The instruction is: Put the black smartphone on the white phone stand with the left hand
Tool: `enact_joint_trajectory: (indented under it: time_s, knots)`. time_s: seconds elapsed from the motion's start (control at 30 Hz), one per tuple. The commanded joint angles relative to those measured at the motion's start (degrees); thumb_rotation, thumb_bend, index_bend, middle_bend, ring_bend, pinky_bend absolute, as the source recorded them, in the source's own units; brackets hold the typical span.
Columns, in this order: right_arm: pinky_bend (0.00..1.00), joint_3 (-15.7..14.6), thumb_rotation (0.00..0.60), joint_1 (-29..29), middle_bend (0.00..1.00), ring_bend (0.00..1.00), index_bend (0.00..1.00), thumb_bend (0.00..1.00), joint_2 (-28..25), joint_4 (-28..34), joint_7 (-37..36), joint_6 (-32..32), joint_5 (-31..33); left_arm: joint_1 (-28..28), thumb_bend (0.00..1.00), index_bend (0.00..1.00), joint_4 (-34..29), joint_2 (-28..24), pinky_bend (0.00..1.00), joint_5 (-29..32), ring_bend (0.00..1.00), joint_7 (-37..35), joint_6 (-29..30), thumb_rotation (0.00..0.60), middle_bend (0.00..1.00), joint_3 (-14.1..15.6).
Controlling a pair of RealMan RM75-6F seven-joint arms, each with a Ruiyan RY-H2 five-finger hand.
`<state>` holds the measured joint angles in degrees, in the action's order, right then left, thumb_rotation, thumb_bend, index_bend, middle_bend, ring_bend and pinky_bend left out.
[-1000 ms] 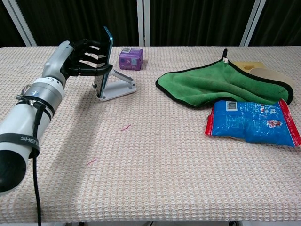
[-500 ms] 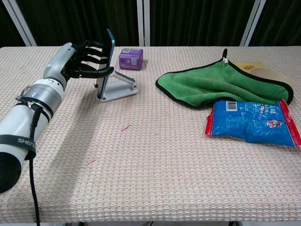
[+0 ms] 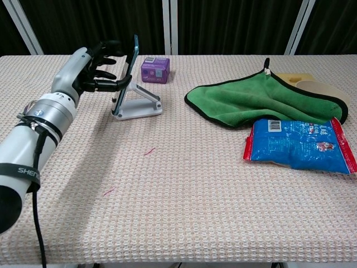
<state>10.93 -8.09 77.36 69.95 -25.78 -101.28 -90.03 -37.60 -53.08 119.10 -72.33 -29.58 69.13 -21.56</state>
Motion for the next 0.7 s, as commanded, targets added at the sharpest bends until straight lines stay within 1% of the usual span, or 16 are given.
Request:
enact_joint_trajectory:
  time_s: [0.03,0.17,0.27,0.4,0.47,0.5,0.57,0.6,0.63,0.7]
  knots:
    - [0.0,0.0,0.6,0.0,0.0,0.0,0.0,0.36,0.0,0.0,0.0,-0.1,0.0,0.5,0.28,0.12,-0.7,-0.5,0.25,-1.1,0.12,-0.2,1.1,0.6,0.14,0.9]
    - [0.0,0.1,0.6,0.1,0.0,0.0,0.0,0.36,0.0,-0.1,-0.1,-0.3,0.0,1.6,0.26,0.1,-2.5,-1.8,0.24,-3.0,0.1,0.3,3.6,0.6,0.11,2.1]
    - [0.0,0.2,0.6,0.3,0.0,0.0,0.0,0.36,-0.3,0.0,-0.2,-0.6,0.0,3.1,0.25,0.09,-5.0,-3.9,0.23,-4.9,0.08,1.3,6.2,0.6,0.1,3.5]
    - [0.0,-0.1,0.6,0.7,0.0,0.0,0.0,0.36,-1.0,0.2,0.3,-0.7,-0.1,5.9,0.17,0.1,-10.3,-9.6,0.22,-8.2,0.06,4.8,10.5,0.6,0.1,5.8]
    - [0.0,-0.7,0.6,1.0,0.0,0.0,0.0,0.36,-1.6,0.2,1.4,0.0,0.0,7.8,0.16,0.14,-14.9,-15.4,0.22,-9.8,0.06,7.9,11.6,0.6,0.1,7.5]
    - [0.0,-1.2,0.6,1.1,0.0,0.0,0.0,0.35,-2.3,-0.2,2.8,0.9,0.0,8.7,0.16,0.19,-16.8,-18.4,0.22,-10.4,0.06,9.9,11.9,0.6,0.1,8.3]
    - [0.0,-2.9,0.6,1.5,0.0,0.0,0.0,0.34,-4.1,-1.0,9.2,3.9,0.3,10.8,0.15,0.25,-21.3,-25.9,0.23,-11.0,0.06,15.9,12.1,0.6,0.11,10.0]
    - [0.0,-3.7,0.6,1.7,0.0,0.0,0.0,0.33,-4.9,-0.8,11.8,5.4,0.5,11.8,0.15,0.26,-23.4,-29.3,0.23,-11.1,0.06,18.5,11.8,0.6,0.12,10.8]
    - [0.0,-4.6,0.6,2.1,0.0,0.0,0.0,0.33,-6.1,-0.1,14.3,7.3,1.1,13.1,0.14,0.25,-26.4,-34.0,0.23,-11.0,0.06,21.8,11.4,0.594,0.13,12.0]
    - [0.0,-5.7,0.6,2.7,0.0,0.0,0.0,0.33,-7.6,1.2,16.7,9.6,2.2,15.4,0.13,0.21,-30.2,-40.1,0.24,-10.6,0.06,26.0,11.6,0.575,0.14,13.7]
